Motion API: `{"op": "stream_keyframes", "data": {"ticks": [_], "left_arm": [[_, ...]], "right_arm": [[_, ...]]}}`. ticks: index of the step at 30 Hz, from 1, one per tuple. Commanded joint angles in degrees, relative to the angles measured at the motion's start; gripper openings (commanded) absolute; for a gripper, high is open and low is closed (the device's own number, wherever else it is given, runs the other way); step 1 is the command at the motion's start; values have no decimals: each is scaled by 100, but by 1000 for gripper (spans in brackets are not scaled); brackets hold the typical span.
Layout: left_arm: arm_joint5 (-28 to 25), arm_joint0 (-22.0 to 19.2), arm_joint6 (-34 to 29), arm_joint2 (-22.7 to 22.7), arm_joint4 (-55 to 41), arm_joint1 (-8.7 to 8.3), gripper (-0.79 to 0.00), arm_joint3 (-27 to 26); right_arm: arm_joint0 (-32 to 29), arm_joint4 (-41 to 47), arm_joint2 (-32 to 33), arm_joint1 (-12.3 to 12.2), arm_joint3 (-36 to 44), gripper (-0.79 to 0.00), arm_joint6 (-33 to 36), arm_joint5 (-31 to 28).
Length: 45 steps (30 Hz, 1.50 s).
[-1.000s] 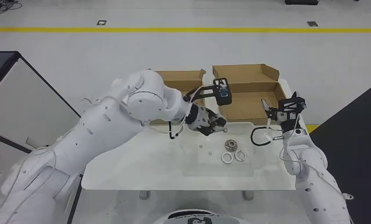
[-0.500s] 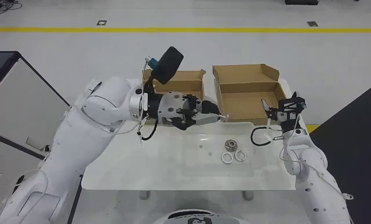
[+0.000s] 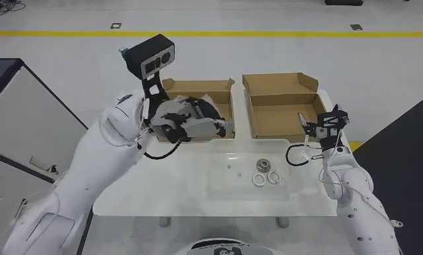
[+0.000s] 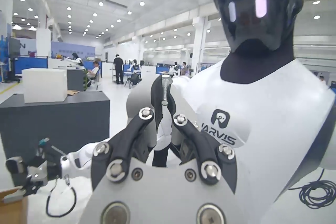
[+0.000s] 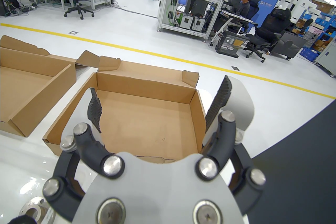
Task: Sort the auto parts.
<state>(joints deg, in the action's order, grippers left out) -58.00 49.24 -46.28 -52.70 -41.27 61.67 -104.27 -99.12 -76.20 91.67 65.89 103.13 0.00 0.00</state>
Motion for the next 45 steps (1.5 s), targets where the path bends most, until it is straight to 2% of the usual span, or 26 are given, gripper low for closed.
{"op": "stream_keyframes", "data": {"ticks": [1,10,21,31,36,45], "left_arm": [[0,22,-1,11,-195,37,-785,-8],[0,273,-2,-189,-1207,303,-785,-195],[0,450,-3,-307,-1396,627,-785,-70],[0,443,-4,-316,-1308,629,-785,-56],[53,699,284,-238,-1629,686,-785,-430],[81,762,-43,-163,-1853,786,-785,-381]], "right_arm": [[0,0,0,0,0,0,0,0],[0,0,0,0,0,0,0,0],[0,0,0,0,0,0,0,0],[0,0,0,0,0,0,0,0],[0,0,0,0,0,0,0,0],[0,0,0,0,0,0,0,0]]}}
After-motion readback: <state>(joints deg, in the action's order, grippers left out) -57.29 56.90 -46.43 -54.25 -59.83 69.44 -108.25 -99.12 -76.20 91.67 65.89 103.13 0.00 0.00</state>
